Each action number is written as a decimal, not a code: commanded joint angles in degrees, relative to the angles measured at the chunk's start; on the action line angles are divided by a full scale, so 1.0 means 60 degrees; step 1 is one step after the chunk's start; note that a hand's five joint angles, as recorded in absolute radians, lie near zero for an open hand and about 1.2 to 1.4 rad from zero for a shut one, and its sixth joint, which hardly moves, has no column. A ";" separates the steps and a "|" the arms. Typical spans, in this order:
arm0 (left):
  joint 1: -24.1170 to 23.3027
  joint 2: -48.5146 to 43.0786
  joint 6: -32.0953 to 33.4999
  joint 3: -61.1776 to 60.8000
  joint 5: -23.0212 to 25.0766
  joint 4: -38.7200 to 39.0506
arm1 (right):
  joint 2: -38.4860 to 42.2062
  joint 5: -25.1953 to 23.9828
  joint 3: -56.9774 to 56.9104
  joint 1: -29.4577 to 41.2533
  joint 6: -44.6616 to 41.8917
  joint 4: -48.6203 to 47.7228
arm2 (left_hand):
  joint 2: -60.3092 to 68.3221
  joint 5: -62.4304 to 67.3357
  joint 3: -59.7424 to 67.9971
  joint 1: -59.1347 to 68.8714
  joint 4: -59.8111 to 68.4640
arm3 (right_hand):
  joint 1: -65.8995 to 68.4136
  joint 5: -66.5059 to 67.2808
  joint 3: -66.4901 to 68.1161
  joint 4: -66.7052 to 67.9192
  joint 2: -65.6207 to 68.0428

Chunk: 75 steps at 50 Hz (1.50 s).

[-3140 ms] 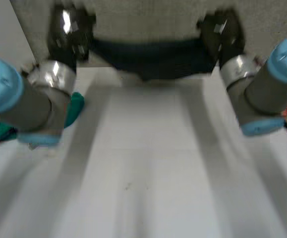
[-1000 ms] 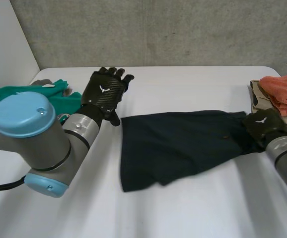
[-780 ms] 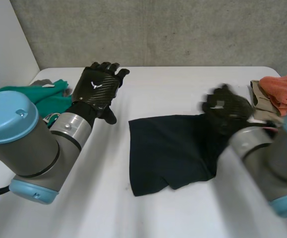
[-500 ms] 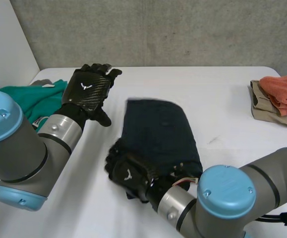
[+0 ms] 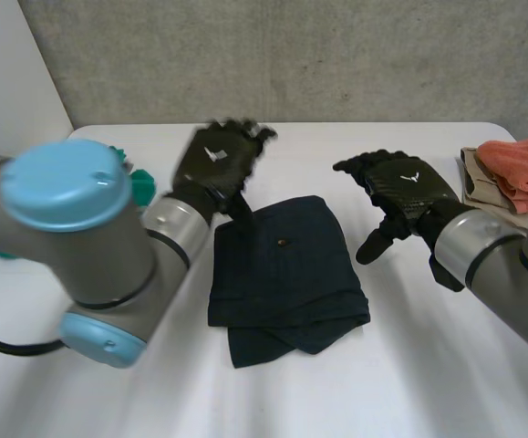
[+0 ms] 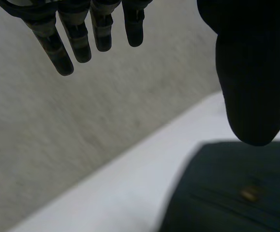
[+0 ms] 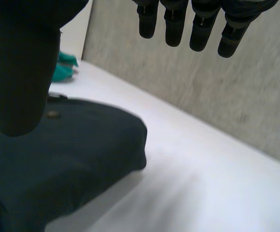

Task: Fold the laundry.

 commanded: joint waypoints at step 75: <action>0.0528 0.0416 -0.0131 0.1278 0.4415 -0.2679 | 0.3144 0.1577 0.1754 0.2325 -0.3292 -0.6989 | 0.1046 0.0920 0.0981 0.1174 0.1107 | 0.4992 0.5010 0.5080 0.5067 0.5084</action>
